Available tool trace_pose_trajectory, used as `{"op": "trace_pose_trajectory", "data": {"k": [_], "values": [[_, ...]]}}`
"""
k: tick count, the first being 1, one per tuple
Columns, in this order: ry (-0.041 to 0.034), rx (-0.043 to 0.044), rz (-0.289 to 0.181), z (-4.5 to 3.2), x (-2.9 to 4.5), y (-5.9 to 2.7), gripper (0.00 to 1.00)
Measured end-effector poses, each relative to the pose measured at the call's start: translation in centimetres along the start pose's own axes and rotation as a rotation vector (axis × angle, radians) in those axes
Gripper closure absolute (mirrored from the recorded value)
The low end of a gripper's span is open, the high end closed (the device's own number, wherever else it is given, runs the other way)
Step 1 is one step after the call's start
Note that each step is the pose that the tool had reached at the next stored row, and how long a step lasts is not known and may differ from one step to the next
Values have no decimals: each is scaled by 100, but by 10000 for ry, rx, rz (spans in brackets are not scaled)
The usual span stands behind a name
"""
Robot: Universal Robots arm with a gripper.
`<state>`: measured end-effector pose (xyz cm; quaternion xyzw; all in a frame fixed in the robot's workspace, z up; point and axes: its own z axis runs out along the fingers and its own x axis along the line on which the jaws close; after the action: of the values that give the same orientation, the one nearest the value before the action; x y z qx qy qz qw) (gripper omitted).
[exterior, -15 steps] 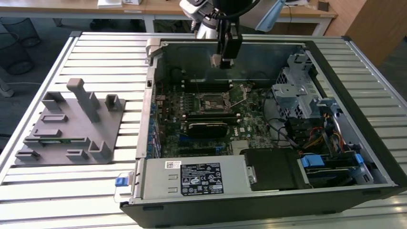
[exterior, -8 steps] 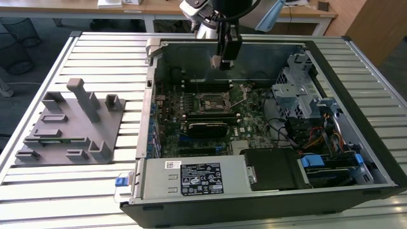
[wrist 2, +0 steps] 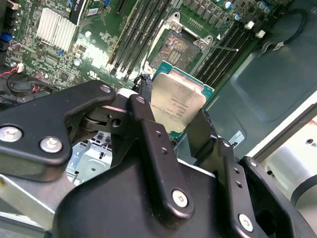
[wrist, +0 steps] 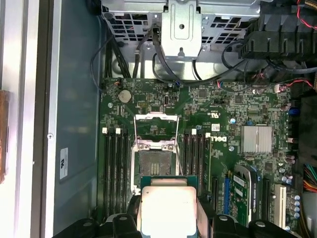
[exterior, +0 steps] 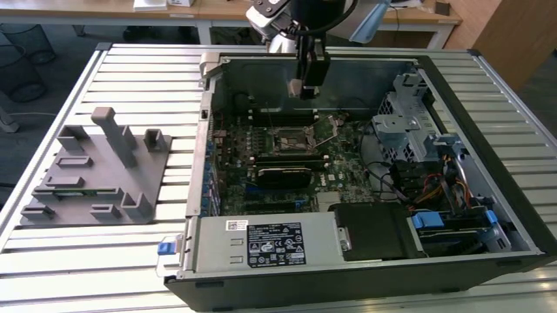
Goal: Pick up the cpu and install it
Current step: 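Place the cpu into insertion slot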
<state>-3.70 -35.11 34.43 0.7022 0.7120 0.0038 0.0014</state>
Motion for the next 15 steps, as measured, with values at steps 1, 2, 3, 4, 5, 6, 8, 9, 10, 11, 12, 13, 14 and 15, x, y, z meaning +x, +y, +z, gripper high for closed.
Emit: {"op": "trace_pose_trajectory", "data": {"k": [1, 2, 3, 4, 5, 6, 8, 9, 10, 11, 12, 13, 14, 15], "values": [[-2, 0, 0, 8, 0, 0, 47], [0, -1, 0, 18, 0, 0, 47], [0, 0, 0, 26, 0, 0, 47], [-2, 0, 0, 34, 0, 0, 47], [-1, 0, 0, 42, 0, 0, 47], [-1, 0, 0, 50, 0, 0, 47], [-1, 0, 0, 65, 0, 0, 47], [-1, 0, 0, 72, 0, 0, 47], [-1, 0, 0, 78, 0, -1, 47], [-1, 0, 0, 85, 0, -1, 47], [-1, 0, 0, 92, 0, -1, 47], [-1, 0, 0, 98, 0, -1, 47], [-1, -1, 0, 107, -1, -1, 47], [0, 0, 0, 114, -1, -1, 47]]}}
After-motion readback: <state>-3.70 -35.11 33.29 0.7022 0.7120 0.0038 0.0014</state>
